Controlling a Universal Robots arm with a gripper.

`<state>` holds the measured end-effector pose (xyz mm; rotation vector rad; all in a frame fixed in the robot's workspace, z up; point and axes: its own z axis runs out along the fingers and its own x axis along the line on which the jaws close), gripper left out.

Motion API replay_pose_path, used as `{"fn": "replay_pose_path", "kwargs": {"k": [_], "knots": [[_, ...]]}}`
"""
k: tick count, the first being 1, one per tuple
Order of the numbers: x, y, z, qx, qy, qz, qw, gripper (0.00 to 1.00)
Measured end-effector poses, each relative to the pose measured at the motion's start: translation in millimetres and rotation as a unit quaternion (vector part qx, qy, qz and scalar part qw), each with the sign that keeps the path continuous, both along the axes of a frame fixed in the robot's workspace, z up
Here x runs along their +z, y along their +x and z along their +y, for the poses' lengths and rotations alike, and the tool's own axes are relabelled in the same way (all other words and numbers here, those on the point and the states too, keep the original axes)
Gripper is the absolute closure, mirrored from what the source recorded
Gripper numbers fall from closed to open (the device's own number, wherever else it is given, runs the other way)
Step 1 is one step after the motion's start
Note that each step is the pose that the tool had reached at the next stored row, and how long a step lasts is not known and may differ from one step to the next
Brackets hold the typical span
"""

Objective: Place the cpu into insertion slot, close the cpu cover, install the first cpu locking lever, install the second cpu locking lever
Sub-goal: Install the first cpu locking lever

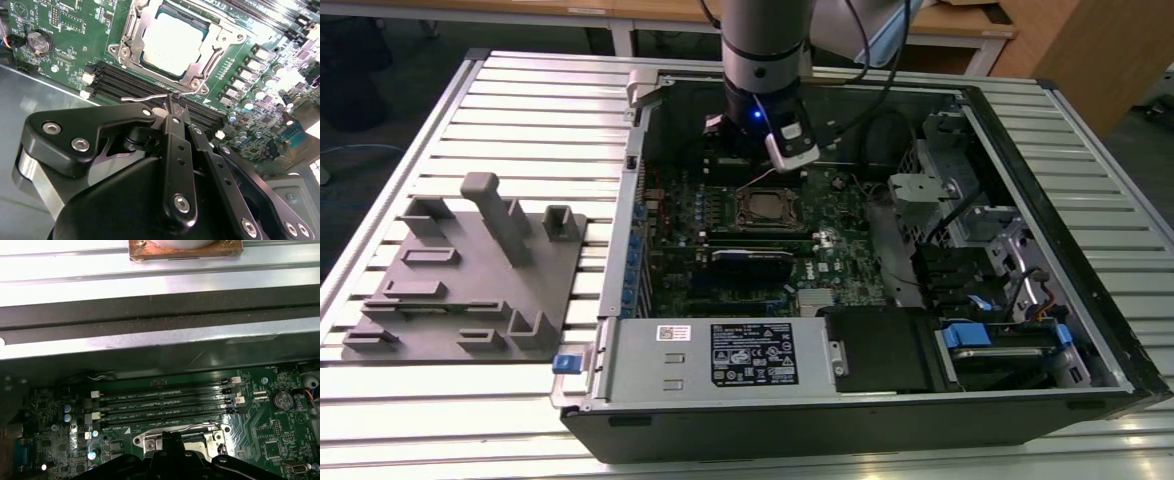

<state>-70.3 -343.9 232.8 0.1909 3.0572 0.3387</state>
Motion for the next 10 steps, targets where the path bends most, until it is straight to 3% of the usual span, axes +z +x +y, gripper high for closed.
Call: {"fn": "replay_pose_path", "kwargs": {"k": [10], "knots": [[-3.4, 1.3, 1.1, -0.038, -0.0001, 0.0001, 0.99928, 0.89]]}}
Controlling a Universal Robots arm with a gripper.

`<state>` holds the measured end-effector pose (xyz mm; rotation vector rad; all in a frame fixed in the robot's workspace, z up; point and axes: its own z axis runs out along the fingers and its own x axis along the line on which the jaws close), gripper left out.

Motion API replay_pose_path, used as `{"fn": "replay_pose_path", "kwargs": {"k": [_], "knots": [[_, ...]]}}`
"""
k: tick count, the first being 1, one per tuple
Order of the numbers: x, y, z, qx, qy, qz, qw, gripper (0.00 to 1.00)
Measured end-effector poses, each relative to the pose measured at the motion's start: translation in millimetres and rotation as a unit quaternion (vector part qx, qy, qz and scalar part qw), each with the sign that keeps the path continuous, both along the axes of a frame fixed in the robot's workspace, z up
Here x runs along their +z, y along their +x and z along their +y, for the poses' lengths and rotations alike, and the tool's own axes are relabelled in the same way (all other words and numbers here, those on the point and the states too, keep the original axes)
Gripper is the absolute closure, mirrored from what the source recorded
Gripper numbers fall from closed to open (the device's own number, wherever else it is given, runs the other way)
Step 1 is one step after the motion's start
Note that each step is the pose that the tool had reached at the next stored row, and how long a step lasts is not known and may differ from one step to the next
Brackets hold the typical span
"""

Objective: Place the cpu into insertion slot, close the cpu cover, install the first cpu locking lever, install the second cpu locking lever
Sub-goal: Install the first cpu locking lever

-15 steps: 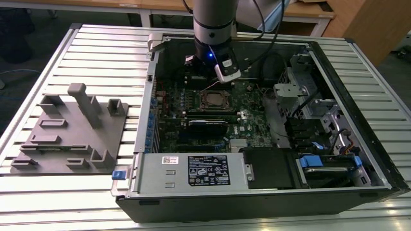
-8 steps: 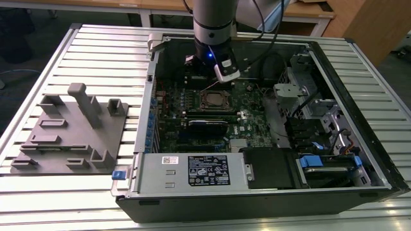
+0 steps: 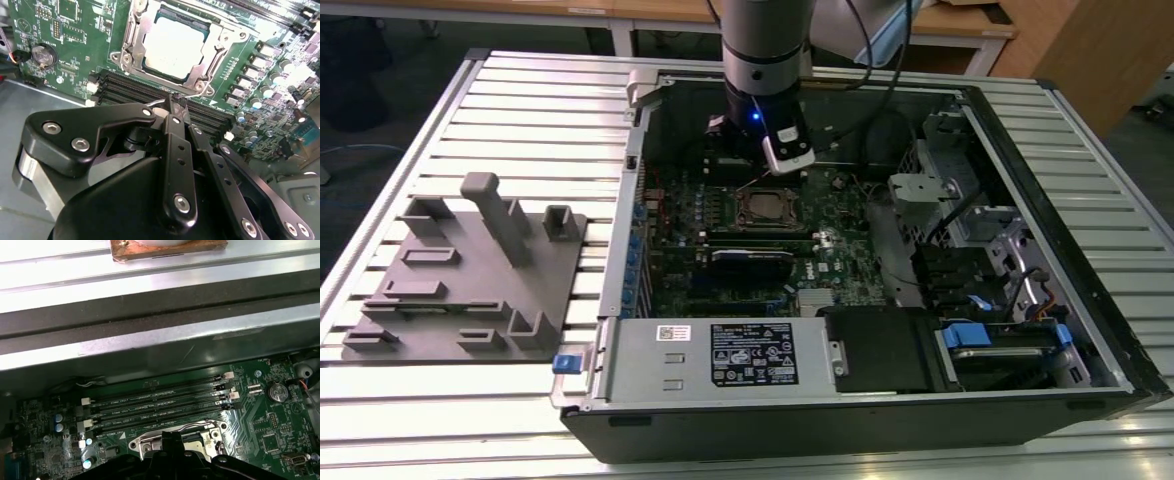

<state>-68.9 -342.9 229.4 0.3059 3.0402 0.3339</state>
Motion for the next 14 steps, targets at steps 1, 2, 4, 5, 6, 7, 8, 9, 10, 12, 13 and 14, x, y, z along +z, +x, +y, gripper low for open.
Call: {"fn": "replay_pose_path", "kwargs": {"k": [1, 2, 4, 5, 6, 7, 8, 9, 10, 12, 13, 14], "knots": [[0.0, 0.0, 0.0, 0.0, 0.0, 0.0, 1.0, 0.89], [0.0, 0.0, 0.0, 0.0, 0.0, 0.0, 1.0, 0.89], [0.0, 0.0, 0.1, 0.0, 0.0, 0.0, 1.0, 0.89], [-0.1, 0.0, 0.2, 0.0, 0.0, -0.0001, 1.0, 0.89], [-0.2, 0.0, 0.6, 0.0, 0.0, -0.0001, 1.0, 0.89], [-0.5, 0.0, 1.2, -0.001, 0.0, -0.0001, 1.0, 0.89], [-0.9, 0.0, 2.1, -0.001, 0.0, 0.0, 1.0, 0.89], [-1.3, 0.0, 3.1, -0.002, 0.0, 0.0, 1.0, 0.89], [-1.8, 0.0, 4.0, -0.004, 0.0, 0.0, 0.99999, 0.89], [-2.7, 0.0, 4.9, -0.01, 0.0001, -0.0001, 0.99995, 0.89], [-3.1, 0.0, 5.2, -0.014, 0.0001, -0.0001, 0.9999, 0.89], [-3.5, 0.0, 5.4, -0.019, 0.0001, -0.0001, 0.99981, 0.89]]}}
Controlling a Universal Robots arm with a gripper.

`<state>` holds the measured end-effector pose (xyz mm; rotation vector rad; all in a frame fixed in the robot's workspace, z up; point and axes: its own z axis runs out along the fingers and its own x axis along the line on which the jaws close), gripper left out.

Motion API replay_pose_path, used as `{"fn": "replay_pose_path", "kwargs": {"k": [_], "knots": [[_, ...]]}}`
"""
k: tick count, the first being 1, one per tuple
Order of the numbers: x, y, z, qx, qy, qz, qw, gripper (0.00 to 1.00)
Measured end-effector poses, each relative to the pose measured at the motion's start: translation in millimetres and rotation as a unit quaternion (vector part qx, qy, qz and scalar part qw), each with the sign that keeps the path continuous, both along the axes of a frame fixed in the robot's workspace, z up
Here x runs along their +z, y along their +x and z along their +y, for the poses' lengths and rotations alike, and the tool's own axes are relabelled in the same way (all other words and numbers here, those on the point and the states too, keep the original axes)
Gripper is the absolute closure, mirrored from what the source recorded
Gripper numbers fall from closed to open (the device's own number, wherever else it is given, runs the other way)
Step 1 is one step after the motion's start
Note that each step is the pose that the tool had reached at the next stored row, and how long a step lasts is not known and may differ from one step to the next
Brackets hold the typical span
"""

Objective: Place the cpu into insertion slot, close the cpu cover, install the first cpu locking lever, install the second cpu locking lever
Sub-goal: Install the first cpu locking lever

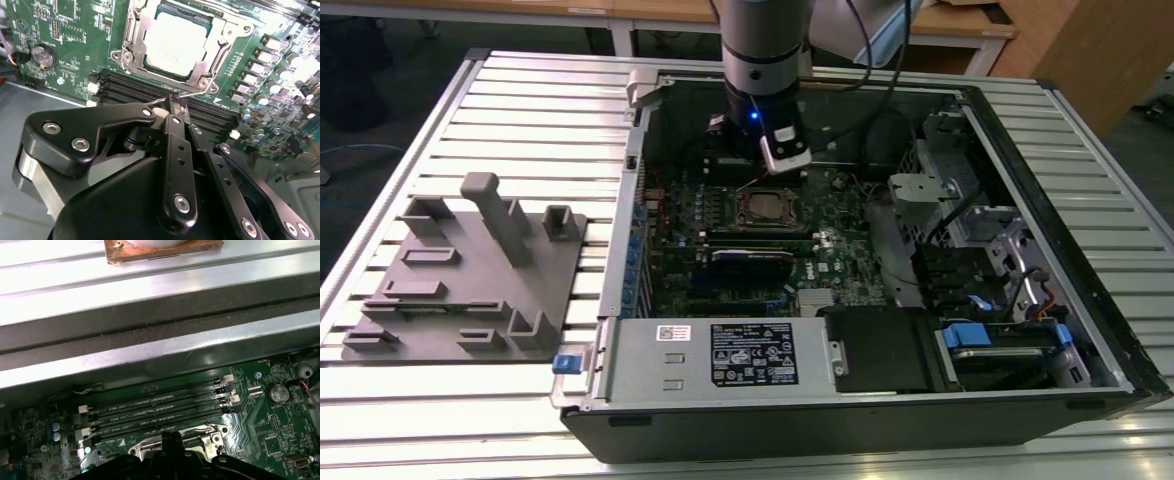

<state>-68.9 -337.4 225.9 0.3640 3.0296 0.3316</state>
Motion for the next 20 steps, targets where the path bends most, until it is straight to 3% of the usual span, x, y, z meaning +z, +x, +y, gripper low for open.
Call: {"fn": "replay_pose_path", "kwargs": {"k": [8, 15, 20], "knots": [[-3.1, 0.8, 2.1, -0.035, -0.0001, 0.0001, 0.99937, 0.89], [-4.7, 2.4, 8.3, -0.05, 0.0, 0.0001, 0.99877, 0.89], [-6.2, 7.1, 10.0, -0.064, 0.0, 0.0, 0.99798, 0.89]]}}
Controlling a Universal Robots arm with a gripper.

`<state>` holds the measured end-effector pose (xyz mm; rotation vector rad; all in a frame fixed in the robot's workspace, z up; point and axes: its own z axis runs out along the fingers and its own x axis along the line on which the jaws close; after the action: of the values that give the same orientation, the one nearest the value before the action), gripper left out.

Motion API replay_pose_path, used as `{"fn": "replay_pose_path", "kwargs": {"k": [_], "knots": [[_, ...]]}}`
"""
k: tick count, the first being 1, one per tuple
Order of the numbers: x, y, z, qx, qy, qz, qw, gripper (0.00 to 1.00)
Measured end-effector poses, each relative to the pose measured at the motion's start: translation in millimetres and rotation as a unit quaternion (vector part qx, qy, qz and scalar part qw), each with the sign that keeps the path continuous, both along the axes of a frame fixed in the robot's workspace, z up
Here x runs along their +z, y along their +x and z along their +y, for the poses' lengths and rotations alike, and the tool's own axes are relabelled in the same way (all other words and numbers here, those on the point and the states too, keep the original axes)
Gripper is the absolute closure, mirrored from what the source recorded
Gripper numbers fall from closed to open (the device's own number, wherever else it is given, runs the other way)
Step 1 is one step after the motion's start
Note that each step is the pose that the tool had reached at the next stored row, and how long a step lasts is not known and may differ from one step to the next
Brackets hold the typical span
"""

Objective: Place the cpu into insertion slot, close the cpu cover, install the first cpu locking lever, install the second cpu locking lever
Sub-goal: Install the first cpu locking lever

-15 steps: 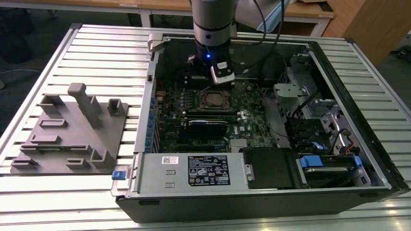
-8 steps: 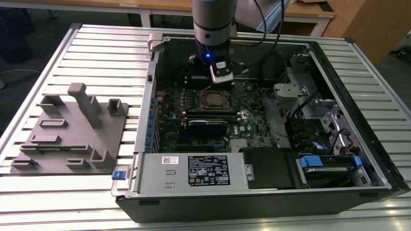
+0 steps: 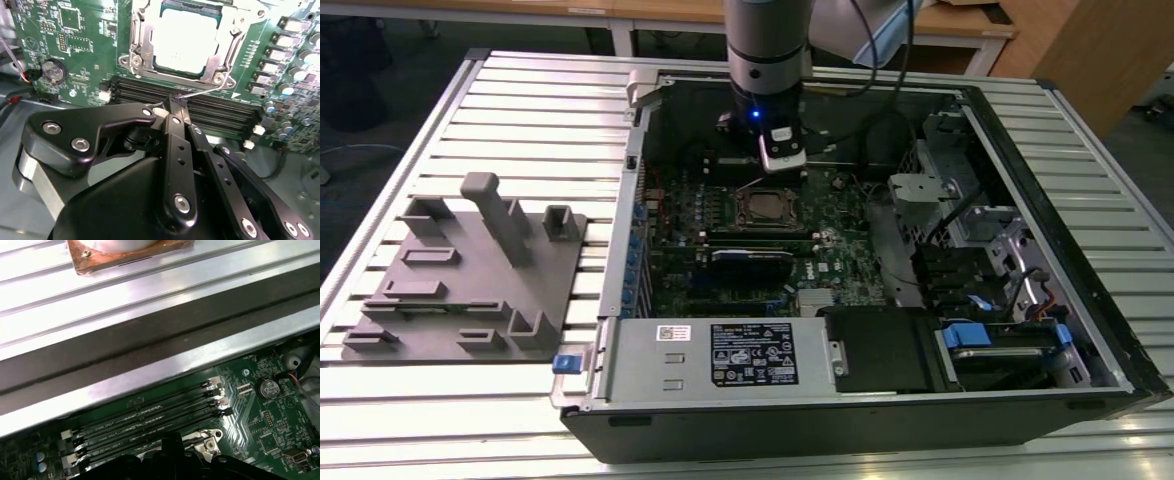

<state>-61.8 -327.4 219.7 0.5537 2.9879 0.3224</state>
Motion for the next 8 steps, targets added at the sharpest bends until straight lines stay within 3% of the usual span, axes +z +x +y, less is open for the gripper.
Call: {"fn": "replay_pose_path", "kwargs": {"k": [8], "knots": [[-0.4, 0.5, 0.9, -0.004, 0.0, 0.0, 0.99999, 0.89]]}}
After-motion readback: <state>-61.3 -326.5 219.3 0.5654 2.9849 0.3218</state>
